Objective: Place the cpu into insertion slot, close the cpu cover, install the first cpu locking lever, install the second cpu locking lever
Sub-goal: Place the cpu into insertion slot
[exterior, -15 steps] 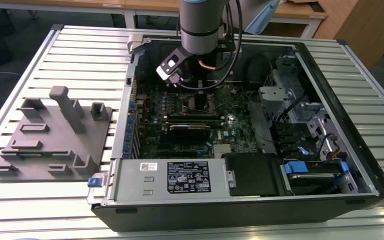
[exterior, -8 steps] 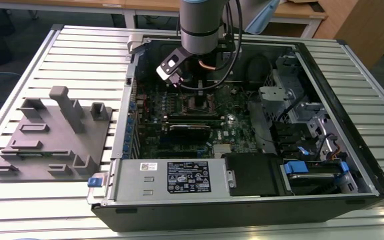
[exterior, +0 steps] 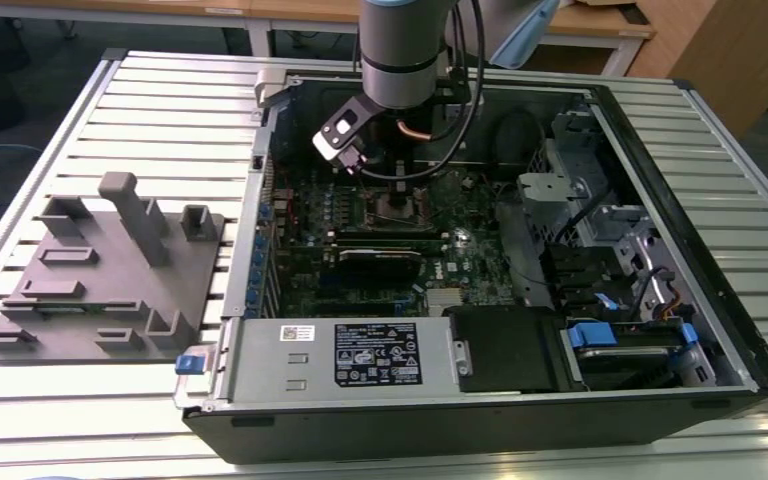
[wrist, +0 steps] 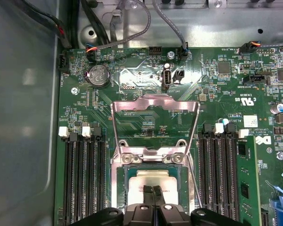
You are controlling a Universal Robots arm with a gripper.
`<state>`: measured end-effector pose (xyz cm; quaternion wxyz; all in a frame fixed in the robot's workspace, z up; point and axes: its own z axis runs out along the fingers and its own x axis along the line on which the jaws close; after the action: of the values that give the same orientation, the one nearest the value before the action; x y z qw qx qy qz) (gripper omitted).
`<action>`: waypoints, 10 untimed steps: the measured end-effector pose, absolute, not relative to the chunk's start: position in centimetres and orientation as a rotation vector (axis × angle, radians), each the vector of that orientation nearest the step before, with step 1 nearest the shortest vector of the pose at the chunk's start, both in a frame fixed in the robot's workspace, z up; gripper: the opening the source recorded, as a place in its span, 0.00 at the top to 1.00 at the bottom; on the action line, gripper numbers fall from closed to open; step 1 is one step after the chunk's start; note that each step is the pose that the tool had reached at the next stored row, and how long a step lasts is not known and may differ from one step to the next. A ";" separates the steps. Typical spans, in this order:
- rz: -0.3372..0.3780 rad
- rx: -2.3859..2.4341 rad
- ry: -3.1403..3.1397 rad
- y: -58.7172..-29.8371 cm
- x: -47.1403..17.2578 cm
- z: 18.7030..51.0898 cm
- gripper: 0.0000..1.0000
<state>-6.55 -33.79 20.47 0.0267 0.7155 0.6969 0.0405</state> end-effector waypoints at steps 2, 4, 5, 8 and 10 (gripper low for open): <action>0.126 2.211 2.153 -33.8 -6.5 20.5 0.89; 0.126 2.211 2.153 -33.8 -6.5 20.5 0.89; 0.126 2.211 2.154 -33.8 -6.5 20.5 0.89; 0.126 2.212 2.154 -33.8 -6.5 20.5 0.89; 0.122 2.213 2.155 -33.8 -6.5 20.5 0.89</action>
<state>-6.54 -33.79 20.46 0.0250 0.7156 0.6970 0.0393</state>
